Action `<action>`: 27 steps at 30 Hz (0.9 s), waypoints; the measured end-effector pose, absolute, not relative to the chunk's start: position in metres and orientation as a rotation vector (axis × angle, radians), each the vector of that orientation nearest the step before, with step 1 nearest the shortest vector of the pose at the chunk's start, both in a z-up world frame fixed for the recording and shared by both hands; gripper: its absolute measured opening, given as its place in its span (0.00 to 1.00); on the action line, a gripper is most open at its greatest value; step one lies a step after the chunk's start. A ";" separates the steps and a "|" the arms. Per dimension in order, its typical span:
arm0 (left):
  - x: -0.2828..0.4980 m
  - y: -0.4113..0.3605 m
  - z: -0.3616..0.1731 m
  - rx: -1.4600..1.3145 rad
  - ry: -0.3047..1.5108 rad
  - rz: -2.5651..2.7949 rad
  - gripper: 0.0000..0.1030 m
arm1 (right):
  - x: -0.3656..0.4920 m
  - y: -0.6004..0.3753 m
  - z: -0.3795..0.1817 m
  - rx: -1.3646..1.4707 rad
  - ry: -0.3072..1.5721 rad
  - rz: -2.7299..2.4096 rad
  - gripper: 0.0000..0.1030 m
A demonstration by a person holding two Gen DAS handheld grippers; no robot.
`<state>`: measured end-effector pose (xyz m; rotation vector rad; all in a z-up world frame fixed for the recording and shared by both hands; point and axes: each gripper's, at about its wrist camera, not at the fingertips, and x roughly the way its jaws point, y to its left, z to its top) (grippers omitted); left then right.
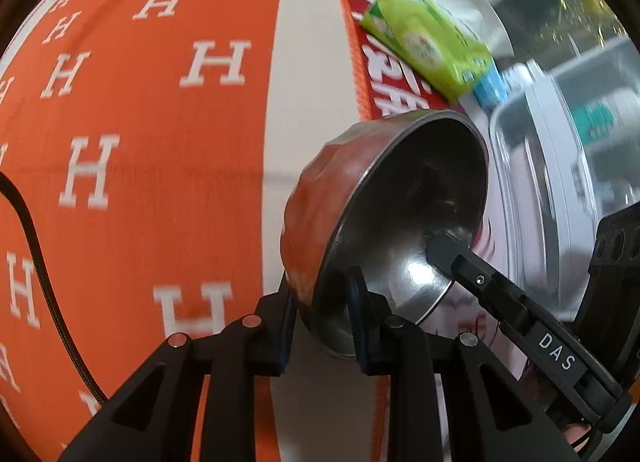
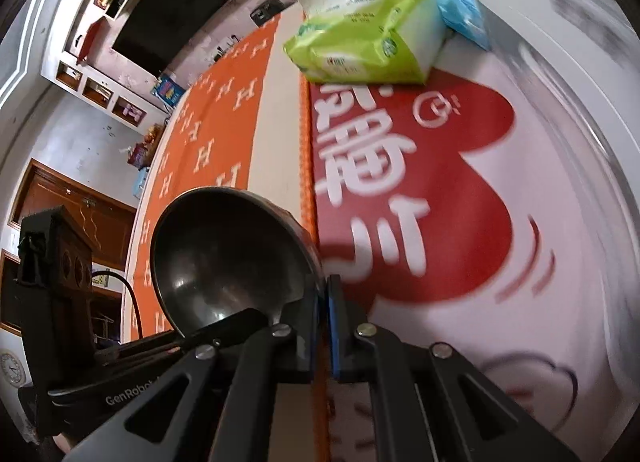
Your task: Organize plates and bowls
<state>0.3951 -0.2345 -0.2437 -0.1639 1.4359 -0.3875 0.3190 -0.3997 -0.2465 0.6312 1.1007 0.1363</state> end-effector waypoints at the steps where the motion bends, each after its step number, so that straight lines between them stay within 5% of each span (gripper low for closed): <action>1: 0.389 -0.234 -0.243 -0.157 1.442 -0.389 0.22 | 0.312 -0.399 -0.246 0.632 1.116 0.136 0.04; 27: 0.223 -0.221 -0.191 -0.043 1.528 -0.502 0.23 | 0.146 -0.370 -0.197 0.522 1.251 0.168 0.07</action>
